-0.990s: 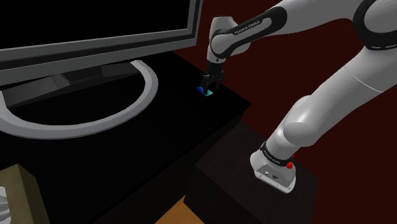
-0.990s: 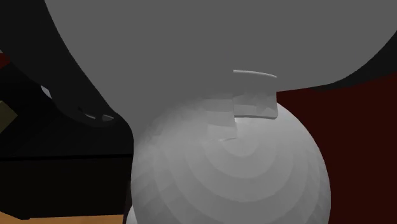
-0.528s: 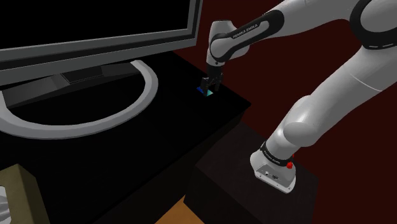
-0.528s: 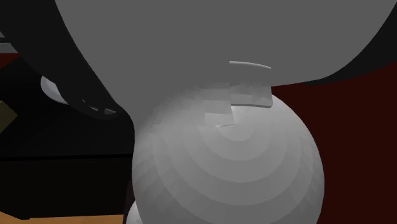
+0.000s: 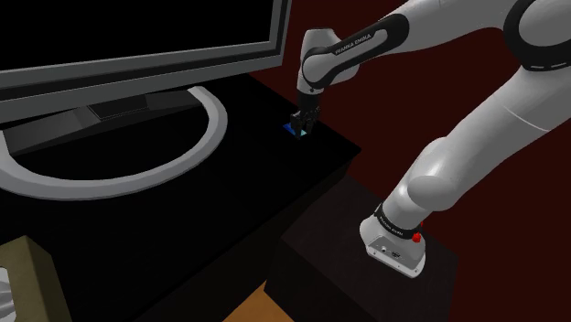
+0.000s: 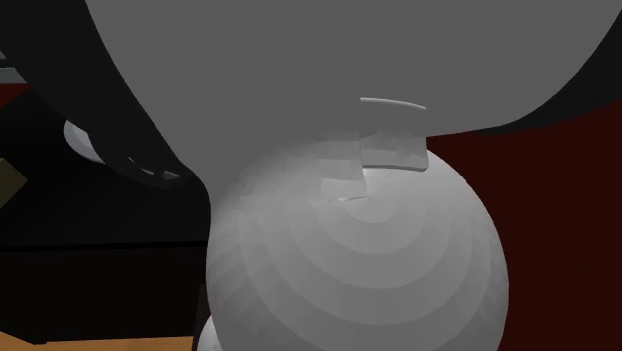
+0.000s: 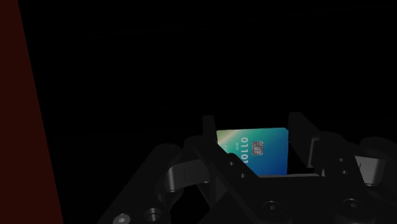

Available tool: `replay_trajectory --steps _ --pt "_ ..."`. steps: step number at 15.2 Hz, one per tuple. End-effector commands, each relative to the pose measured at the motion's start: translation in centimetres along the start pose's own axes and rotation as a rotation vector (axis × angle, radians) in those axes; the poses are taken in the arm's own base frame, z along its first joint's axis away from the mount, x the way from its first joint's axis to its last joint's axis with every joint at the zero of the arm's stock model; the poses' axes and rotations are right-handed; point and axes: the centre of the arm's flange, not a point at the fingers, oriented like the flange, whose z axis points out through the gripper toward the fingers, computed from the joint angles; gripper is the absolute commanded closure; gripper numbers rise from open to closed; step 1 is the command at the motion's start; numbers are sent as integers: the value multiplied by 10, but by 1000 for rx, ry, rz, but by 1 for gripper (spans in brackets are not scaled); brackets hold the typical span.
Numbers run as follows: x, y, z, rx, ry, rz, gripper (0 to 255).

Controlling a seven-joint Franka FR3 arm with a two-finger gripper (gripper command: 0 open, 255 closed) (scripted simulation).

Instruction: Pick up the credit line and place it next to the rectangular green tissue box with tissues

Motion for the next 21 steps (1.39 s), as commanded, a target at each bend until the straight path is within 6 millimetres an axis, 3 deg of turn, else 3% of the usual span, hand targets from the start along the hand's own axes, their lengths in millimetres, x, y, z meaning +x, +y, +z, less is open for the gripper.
replay_trajectory --steps 1,4,21 --pt "0 -1 2 0 -4 -2 255" --pt "-1 -1 2 0 -4 -2 255" --pt "-13 -4 -87 0 -4 -2 255"
